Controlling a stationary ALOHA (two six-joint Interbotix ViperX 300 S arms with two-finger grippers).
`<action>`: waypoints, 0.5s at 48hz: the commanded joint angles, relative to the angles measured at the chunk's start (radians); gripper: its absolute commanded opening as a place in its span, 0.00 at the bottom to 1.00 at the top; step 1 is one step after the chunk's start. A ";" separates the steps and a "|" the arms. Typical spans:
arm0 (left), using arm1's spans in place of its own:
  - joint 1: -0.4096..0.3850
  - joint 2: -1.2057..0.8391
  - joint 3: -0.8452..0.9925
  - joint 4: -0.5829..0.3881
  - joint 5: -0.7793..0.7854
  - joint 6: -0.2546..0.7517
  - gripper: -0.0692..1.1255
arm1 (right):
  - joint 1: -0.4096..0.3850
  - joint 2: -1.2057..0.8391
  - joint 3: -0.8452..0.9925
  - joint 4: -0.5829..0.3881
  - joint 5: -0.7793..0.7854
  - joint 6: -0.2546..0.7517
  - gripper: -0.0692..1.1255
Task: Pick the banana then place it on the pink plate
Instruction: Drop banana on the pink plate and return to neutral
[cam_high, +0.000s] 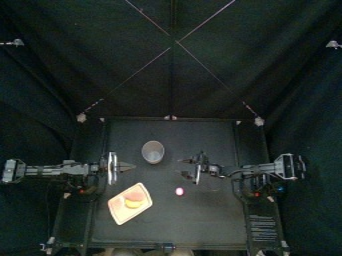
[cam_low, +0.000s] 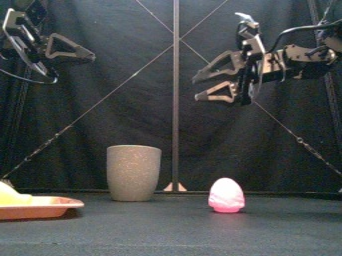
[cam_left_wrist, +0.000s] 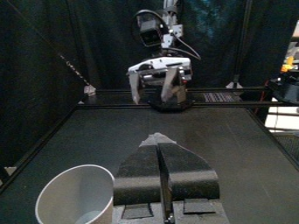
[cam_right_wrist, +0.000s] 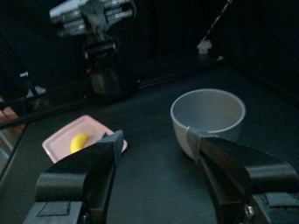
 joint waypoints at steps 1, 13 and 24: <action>0.002 0.002 -0.032 0.009 -0.011 0.000 0.14 | -0.034 -0.121 0.038 -0.015 -0.009 0.003 0.84; 0.000 0.002 -0.029 0.002 -0.011 0.000 0.14 | -0.048 -0.259 0.149 -0.015 -0.009 0.012 0.84; 0.002 0.002 -0.035 0.002 -0.012 0.000 0.14 | -0.048 -0.290 0.187 -0.008 -0.009 0.014 0.84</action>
